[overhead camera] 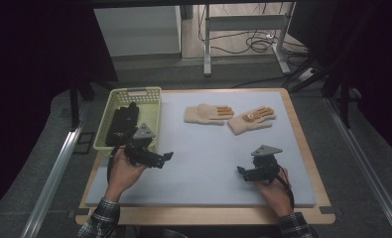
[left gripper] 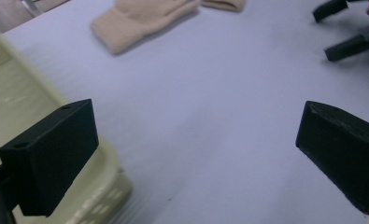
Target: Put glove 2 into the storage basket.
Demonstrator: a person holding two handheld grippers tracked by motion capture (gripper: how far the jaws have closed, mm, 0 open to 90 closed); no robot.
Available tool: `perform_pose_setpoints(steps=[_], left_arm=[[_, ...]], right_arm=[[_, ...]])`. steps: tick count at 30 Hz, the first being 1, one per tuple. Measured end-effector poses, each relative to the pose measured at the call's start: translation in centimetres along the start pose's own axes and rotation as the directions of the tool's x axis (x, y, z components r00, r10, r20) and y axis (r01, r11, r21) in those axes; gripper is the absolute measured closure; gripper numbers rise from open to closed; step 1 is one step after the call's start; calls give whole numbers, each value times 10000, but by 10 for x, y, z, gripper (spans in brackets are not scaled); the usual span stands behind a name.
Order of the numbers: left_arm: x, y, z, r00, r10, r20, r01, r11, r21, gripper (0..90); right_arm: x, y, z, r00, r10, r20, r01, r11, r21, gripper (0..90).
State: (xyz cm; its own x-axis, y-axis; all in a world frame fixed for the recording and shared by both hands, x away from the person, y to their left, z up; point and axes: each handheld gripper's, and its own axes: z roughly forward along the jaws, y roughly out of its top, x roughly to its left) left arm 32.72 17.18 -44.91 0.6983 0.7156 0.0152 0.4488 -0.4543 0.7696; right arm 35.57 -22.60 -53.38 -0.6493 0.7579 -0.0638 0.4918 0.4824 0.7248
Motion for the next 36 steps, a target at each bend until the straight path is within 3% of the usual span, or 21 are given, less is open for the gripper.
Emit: perform_pose_setpoints(steps=[6,15,24,29,31,36], left_arm=[[-19,-9,11,9994,238,251,-241,9997,94,0],[-41,-42,40,9989,476,-50,-471,9966,670,0],[-40,-70,62,9987,234,-456,-172,9910,1327,0],[-35,-76,64,9995,-243,-182,261,9943,1034,0],[-31,-76,65,9980,-633,80,620,9911,1176,0],[-30,-77,65,9983,-580,80,566,9914,1177,0]], right_arm=[[0,0,0,10000,26,-26,-26,10000,6,130],[-1,0,0,9999,70,-82,-69,10000,56,130],[-1,1,1,9999,100,-88,-98,9999,118,130],[-1,1,1,9999,100,-90,-98,9999,123,130],[-1,1,1,9999,112,-85,-111,9999,130,129],[-1,1,1,9999,138,-12,-138,9998,139,127]])
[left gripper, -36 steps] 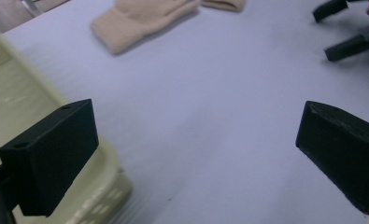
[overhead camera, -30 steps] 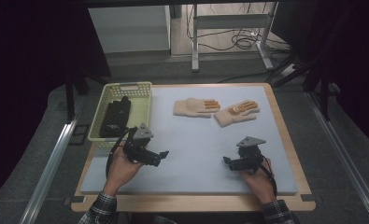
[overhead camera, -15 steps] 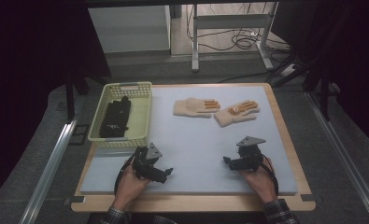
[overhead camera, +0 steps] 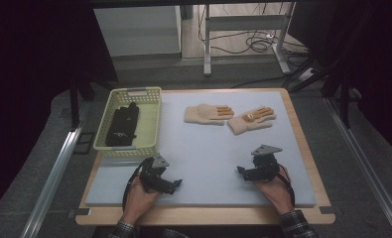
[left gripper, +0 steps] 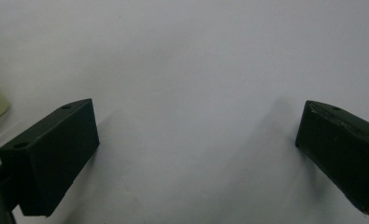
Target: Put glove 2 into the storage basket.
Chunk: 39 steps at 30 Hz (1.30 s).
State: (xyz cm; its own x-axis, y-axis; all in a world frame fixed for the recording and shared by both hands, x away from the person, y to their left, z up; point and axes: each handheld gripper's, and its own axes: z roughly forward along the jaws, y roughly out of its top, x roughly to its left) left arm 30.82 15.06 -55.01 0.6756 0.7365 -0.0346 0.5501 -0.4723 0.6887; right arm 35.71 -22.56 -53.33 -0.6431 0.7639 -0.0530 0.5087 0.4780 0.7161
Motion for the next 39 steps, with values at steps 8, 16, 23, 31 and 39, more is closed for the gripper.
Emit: perform_pose_setpoints(steps=[8,16,23,31,39], left_arm=[[0,0,0,10000,-7,1,7,10000,-16,0],[0,0,0,10000,-15,-1,15,10000,-23,0],[0,0,0,10000,-11,5,11,10000,-25,0],[0,0,0,10000,-32,18,32,10000,-48,0],[1,0,-1,10000,33,10,-33,10000,8,0]], right_arm=[[0,10,2,9999,73,81,-74,9998,203,185],[-8,39,14,9971,428,-629,-443,9987,-232,318],[-14,72,34,9952,430,-881,-460,9984,-322,447],[-12,98,62,9934,327,-1101,-355,9991,-235,598],[-10,127,85,9893,245,-1440,-299,9989,-359,696]])
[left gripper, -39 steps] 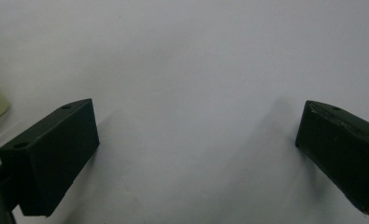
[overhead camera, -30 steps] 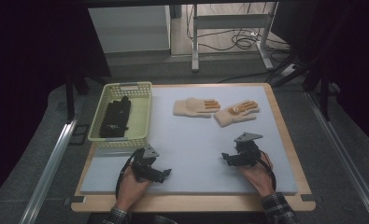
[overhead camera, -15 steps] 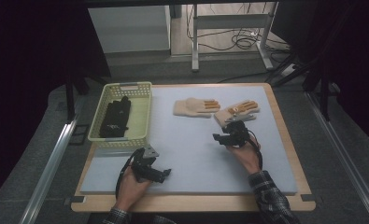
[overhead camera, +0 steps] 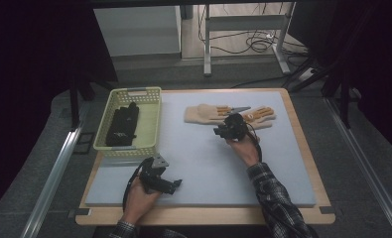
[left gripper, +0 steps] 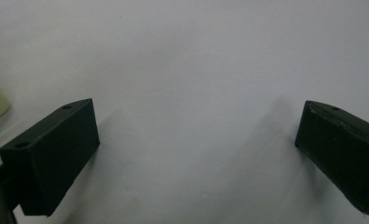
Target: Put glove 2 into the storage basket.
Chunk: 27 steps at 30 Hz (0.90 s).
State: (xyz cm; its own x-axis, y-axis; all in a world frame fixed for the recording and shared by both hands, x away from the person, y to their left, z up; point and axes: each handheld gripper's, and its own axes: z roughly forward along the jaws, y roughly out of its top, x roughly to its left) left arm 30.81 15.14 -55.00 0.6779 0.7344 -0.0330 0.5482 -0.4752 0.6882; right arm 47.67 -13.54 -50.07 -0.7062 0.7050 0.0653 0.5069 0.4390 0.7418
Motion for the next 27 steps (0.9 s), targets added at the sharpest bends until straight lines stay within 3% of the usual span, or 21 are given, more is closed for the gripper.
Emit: perform_pose_setpoints(steps=[6,11,16,27], left_arm=[[0,0,0,10000,-5,2,5,10000,-3,0],[0,0,0,10000,-60,24,60,10000,-17,0],[0,0,0,10000,-40,16,40,10000,-28,0],[0,0,0,10000,-34,17,34,10000,-31,0]], right_arm=[[1,15,20,9996,67,-280,-66,10000,40,740],[4,30,42,9998,-52,-174,55,9999,140,739],[8,43,57,9998,-193,-53,194,9998,79,654],[12,55,93,9996,-191,228,186,9996,205,577]])
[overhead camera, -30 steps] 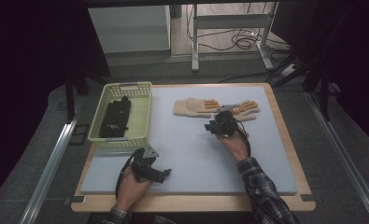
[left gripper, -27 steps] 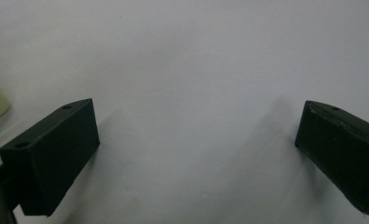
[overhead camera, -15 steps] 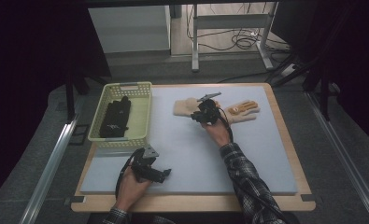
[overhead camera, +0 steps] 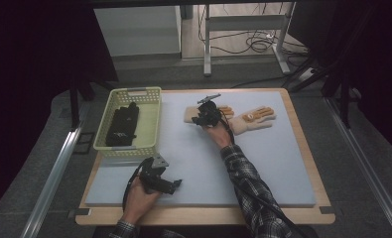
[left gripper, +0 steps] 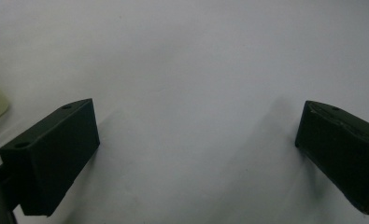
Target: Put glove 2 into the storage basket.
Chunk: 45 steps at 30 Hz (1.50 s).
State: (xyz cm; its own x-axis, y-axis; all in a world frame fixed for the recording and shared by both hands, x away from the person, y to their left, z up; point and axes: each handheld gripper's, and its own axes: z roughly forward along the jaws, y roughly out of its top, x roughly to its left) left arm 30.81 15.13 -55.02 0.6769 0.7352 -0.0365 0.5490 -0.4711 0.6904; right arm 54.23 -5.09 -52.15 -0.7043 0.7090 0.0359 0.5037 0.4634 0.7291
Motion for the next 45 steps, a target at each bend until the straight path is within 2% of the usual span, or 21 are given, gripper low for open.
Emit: perform_pose_setpoints(steps=[2,3,4,6,7,9,11,13,16,18,19,20,21,25,32,35,37,38,41,44,45], left_arm=[[0,0,0,10000,-4,-6,4,10000,-15,0],[0,0,0,10000,-5,-5,5,10000,-19,0],[0,0,0,10000,-5,-5,5,10000,-19,0],[0,0,0,10000,-7,-4,7,10000,-22,0],[0,0,0,10000,-5,-3,5,10000,-23,0],[0,0,0,10000,-6,-3,6,10000,-19,0],[0,0,0,10000,-5,-3,5,10000,-19,0],[0,0,0,10000,-4,-1,4,10000,-15,0],[0,0,0,10000,-5,1,5,10000,-15,0],[0,0,0,10000,-5,0,5,10000,-16,0],[0,0,0,10000,-2,-1,2,10000,-14,0],[0,0,0,10000,-14,-1,14,10000,-15,0],[0,0,0,10000,-4,-3,4,10000,-15,0],[0,0,0,10000,17,-10,-17,10000,11,0],[0,0,0,10000,18,-11,-18,10000,23,0],[0,0,0,10000,27,-8,-27,10000,39,0],[0,0,0,10000,3,1,-3,10000,20,0],[0,0,0,10000,6,2,-6,10000,22,0],[0,0,0,10000,26,-12,-26,10000,37,0],[0,0,0,10000,7,-1,-7,10000,17,0],[0,0,0,10000,2,-1,-2,10000,12,0]], right_arm=[[3,2,6,10000,-79,-2,79,10000,27,570],[6,3,11,9991,-367,230,364,9992,145,575],[6,3,11,9991,-367,230,364,9992,145,575],[9,2,16,9947,-807,638,787,9963,333,625],[11,1,17,9902,-1069,896,1043,9940,331,700],[13,2,15,9870,-1237,1031,1190,9916,500,789],[13,2,14,9873,-1242,991,1194,9915,524,806],[11,2,9,9895,-1196,805,1152,9917,573,821],[12,3,1,9875,-1399,727,1360,9891,570,822],[13,4,-9,9884,-1400,581,1379,9897,388,822],[13,6,-20,9898,-1372,379,1364,9904,231,821],[13,6,-20,9898,-1372,379,1364,9904,231,821],[15,7,-31,9913,-1310,105,1309,9913,127,820],[20,4,-48,9890,-1468,-189,1469,9891,32,818],[39,-23,-86,9739,-2063,-944,2074,9783,19,814],[48,-40,-99,9692,-2074,-1332,2108,9775,118,802],[51,-49,-104,9652,-2131,-1517,2199,9751,295,765],[53,-54,-108,9653,-2085,-1570,2182,9747,474,704],[52,-56,-115,9665,-1849,-1779,1938,9804,340,557],[50,-52,-116,9683,-1645,-1879,1721,9848,247,566],[50,-48,-111,9699,-1533,-1890,1605,9868,232,659]])
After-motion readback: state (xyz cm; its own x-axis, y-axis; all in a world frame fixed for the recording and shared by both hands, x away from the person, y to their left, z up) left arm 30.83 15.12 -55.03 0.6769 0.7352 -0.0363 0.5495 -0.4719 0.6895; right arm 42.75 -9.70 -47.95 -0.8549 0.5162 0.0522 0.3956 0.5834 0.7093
